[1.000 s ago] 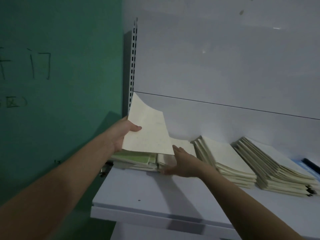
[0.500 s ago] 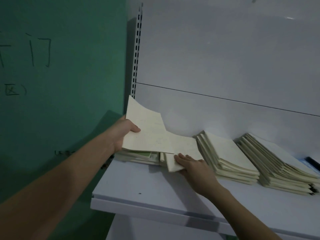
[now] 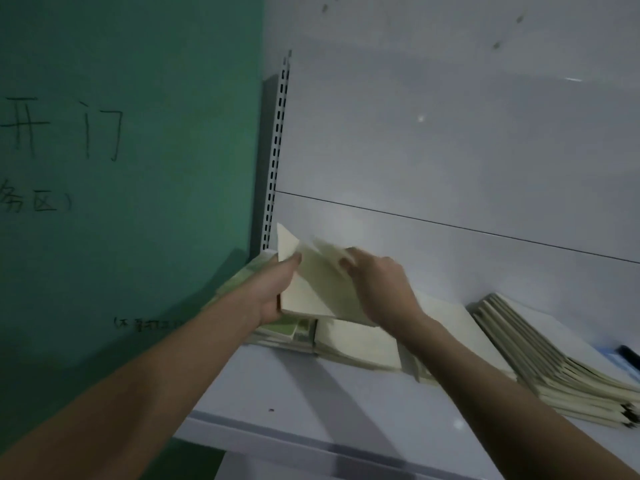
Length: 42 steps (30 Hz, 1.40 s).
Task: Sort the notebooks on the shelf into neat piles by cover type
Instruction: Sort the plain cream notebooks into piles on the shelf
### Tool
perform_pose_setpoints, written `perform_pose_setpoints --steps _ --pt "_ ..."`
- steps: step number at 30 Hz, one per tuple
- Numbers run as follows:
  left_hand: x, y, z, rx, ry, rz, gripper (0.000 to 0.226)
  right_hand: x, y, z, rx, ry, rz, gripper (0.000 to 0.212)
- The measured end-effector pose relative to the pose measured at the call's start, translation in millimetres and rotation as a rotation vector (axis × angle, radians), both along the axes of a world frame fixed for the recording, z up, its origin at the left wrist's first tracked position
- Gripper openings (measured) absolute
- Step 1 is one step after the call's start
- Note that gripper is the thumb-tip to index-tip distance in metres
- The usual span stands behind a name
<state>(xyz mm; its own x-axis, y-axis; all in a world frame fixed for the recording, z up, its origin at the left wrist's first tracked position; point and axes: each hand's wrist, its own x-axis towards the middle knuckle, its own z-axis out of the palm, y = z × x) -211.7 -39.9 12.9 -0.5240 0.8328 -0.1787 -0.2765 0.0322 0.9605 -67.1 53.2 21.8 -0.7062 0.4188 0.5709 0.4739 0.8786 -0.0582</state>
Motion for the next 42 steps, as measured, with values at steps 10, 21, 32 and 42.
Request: perform_pose_setpoints --steps 10,21,32,42 --pt "-21.9 -9.4 -2.5 0.000 -0.166 -0.006 0.013 -9.4 -38.5 -10.7 -0.640 -0.222 0.280 0.063" --pt "-48.7 -14.6 -12.4 0.152 -0.179 0.155 0.037 11.0 28.5 -112.4 -0.253 -0.491 -0.100 0.099" --pt "-32.3 2.3 -14.7 0.192 -0.205 0.174 0.036 27.8 25.8 -108.8 -0.132 -0.145 -0.017 0.029" --pt "-40.2 -8.7 -10.1 0.146 -0.126 0.081 0.041 26.4 37.6 -48.5 -0.416 0.532 -0.139 0.032"
